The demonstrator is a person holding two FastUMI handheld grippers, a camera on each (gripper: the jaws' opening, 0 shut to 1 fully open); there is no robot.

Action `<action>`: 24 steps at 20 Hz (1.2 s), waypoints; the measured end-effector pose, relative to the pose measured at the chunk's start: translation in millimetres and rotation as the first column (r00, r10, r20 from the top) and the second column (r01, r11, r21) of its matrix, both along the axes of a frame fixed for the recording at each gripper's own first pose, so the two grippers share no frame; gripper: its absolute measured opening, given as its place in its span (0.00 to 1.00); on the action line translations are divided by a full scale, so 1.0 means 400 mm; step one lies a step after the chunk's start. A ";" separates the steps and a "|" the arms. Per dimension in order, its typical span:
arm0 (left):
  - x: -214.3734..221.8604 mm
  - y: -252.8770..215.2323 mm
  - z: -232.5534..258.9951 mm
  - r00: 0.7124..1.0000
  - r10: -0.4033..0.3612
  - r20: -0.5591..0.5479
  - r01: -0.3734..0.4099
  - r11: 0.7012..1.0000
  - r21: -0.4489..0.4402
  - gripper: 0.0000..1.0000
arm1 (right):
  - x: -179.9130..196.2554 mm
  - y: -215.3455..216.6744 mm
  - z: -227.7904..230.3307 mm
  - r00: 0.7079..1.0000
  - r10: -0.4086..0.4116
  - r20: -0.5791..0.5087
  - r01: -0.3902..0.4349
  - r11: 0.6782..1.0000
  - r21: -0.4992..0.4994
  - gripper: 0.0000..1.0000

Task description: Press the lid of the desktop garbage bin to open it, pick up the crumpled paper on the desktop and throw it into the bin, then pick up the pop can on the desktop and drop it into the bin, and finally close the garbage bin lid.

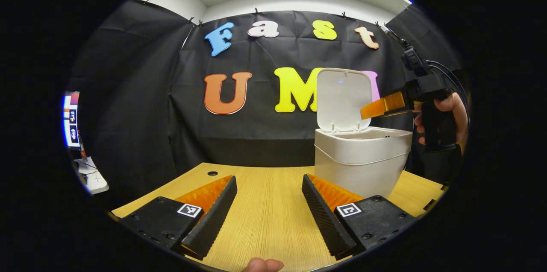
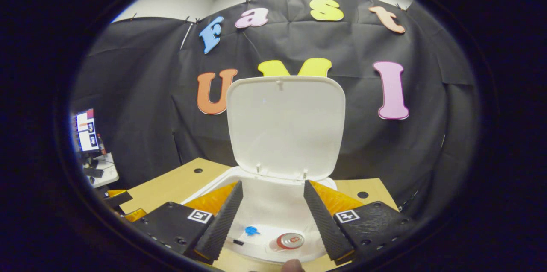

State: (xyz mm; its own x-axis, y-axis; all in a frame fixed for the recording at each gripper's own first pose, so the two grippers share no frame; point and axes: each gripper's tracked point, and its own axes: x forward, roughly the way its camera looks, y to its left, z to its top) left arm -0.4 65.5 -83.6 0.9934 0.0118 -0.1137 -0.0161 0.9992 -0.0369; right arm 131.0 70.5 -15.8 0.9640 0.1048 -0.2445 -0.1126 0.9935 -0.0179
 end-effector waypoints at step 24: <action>-0.025 -0.018 0.072 0.999 -0.019 0.035 0.019 1.000 0.000 0.98 | -0.035 0.000 0.450 0.901 -0.061 0.428 0.081 0.996 -0.028 0.93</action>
State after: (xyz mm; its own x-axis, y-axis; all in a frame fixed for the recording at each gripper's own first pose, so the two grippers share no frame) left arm -10.6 58.2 -54.9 0.9969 -0.0075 -0.0785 0.0045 0.9993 -0.0377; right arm 117.1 70.7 164.4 0.9814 0.0306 0.1893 -0.0133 0.9956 -0.0923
